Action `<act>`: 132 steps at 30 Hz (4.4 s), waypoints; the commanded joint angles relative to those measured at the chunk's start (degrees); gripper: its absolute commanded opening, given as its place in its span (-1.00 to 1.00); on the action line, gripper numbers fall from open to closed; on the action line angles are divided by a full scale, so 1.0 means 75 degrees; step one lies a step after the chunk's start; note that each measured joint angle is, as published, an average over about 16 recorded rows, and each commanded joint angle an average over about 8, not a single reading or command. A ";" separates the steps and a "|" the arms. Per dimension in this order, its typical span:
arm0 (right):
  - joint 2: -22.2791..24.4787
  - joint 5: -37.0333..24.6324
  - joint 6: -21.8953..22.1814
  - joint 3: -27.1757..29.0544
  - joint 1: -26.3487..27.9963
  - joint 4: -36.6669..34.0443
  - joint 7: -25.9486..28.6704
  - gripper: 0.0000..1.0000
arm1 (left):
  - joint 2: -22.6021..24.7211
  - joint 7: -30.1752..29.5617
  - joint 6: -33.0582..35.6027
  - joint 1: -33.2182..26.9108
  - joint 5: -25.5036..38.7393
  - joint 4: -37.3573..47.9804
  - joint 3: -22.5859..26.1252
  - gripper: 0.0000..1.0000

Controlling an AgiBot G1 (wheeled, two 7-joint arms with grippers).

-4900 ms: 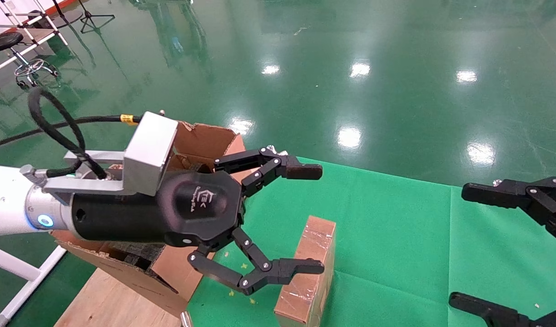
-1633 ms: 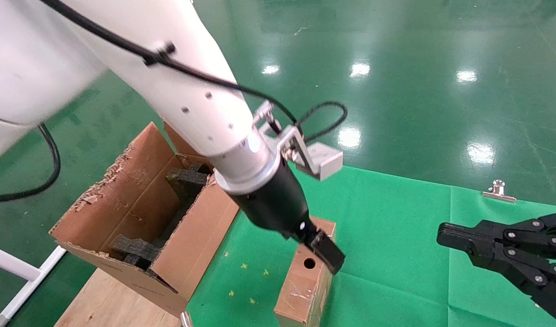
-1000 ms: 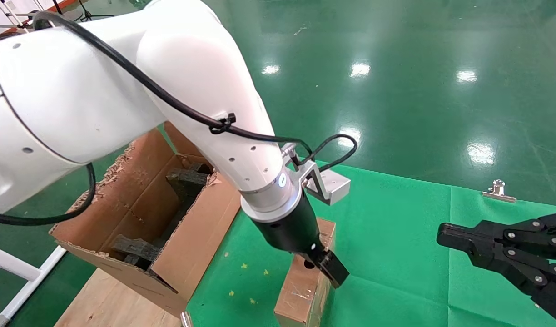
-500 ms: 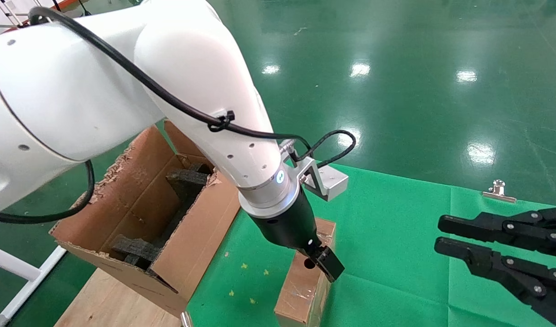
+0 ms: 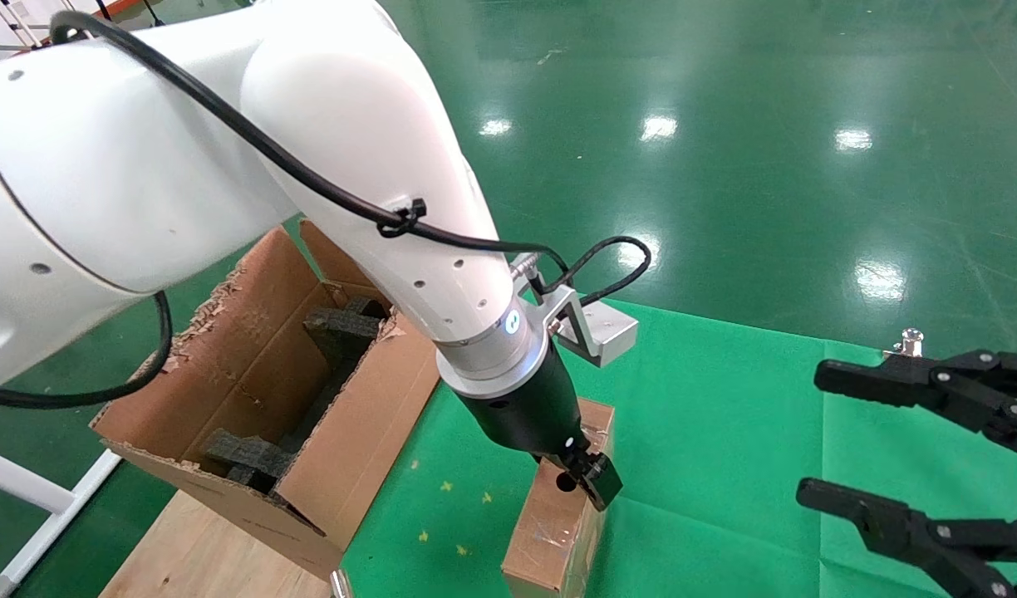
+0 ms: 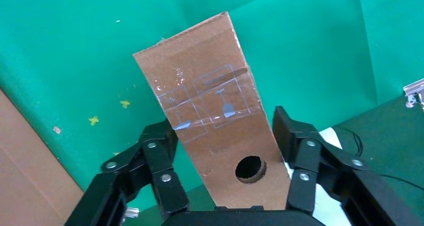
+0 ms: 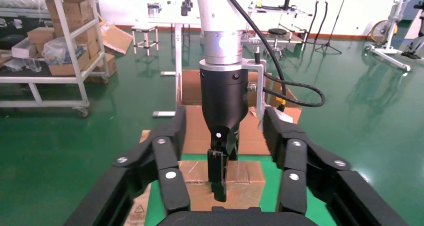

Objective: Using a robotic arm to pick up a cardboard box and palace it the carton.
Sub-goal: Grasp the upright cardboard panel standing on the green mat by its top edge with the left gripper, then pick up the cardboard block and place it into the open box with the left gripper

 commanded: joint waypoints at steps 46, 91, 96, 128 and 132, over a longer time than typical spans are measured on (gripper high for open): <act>0.0005 0.0012 0.0004 -0.0020 0.0007 -0.0007 -0.0011 1.00 | -0.4044 0.8224 -0.0358 -0.1447 0.1309 0.4104 -0.0942 -1.00; 0.0014 0.0026 0.0013 -0.0040 0.0012 -0.0007 -0.0022 1.00 | -0.1985 0.9874 -0.4127 0.1596 0.0955 1.0020 -0.1084 -1.00; 0.0015 0.0027 0.0014 -0.0043 0.0012 -0.0007 -0.0023 1.00 | -0.2002 0.9957 -0.3889 0.1780 0.0768 1.0100 -0.1206 -1.00; 0.0019 0.0035 0.0017 -0.0057 0.0016 -0.0015 -0.0031 1.00 | -0.2040 0.9410 -0.4786 0.1682 0.0315 1.0637 -0.1493 1.00; 0.0019 0.0036 0.0017 -0.0059 0.0016 -0.0016 -0.0032 1.00 | -0.2113 0.9600 -0.4610 0.1587 0.0219 1.0506 -0.1561 1.00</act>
